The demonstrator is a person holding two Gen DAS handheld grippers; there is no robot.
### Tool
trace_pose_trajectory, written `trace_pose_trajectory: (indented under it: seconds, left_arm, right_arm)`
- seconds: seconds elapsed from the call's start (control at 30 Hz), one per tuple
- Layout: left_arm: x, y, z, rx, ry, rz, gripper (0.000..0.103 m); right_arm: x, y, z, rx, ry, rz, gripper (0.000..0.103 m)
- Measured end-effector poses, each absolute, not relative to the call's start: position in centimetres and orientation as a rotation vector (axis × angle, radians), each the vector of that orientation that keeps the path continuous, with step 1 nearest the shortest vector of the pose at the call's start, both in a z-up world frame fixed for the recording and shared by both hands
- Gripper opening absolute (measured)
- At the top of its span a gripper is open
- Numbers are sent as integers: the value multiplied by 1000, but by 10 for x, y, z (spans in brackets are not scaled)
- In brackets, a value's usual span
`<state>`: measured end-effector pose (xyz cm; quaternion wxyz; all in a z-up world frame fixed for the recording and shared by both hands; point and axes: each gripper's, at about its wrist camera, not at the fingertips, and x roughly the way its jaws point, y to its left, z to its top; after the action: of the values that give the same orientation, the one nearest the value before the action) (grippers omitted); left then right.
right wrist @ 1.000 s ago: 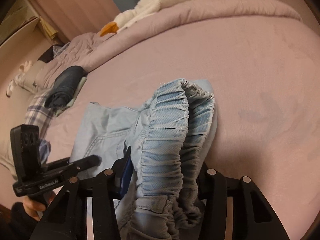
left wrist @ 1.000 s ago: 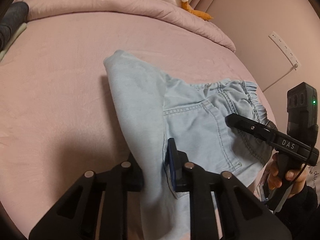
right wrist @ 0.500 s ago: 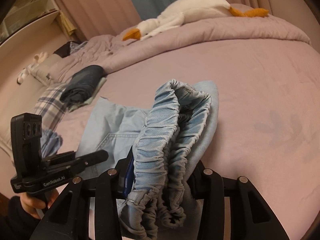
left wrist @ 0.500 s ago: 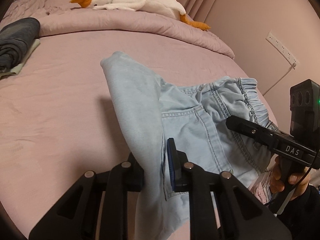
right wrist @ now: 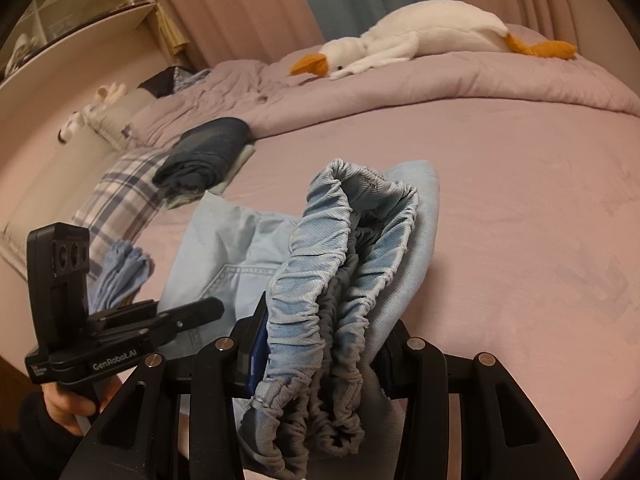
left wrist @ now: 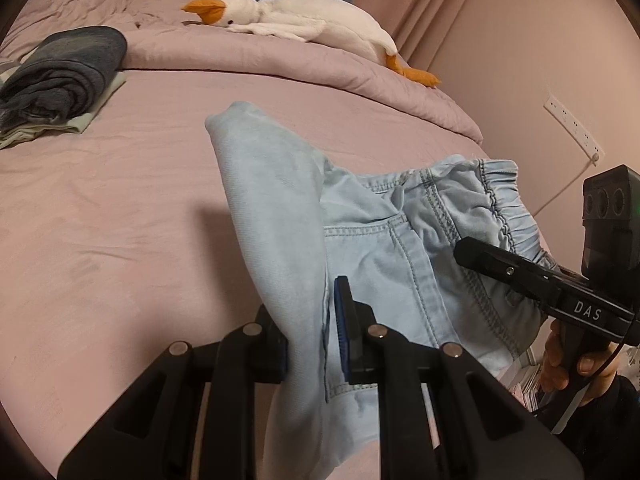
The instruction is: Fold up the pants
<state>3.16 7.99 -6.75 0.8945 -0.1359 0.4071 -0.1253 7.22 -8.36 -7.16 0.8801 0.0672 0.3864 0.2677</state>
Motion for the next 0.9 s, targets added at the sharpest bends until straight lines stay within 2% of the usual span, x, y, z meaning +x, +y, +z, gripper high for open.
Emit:
trace_pose_trajectory:
  seconds: [0.9]
  left_arm:
    - [20,116,-64,-331,811,-192,16]
  right_arm:
    - [77,-36,-65,74,802,617,45]
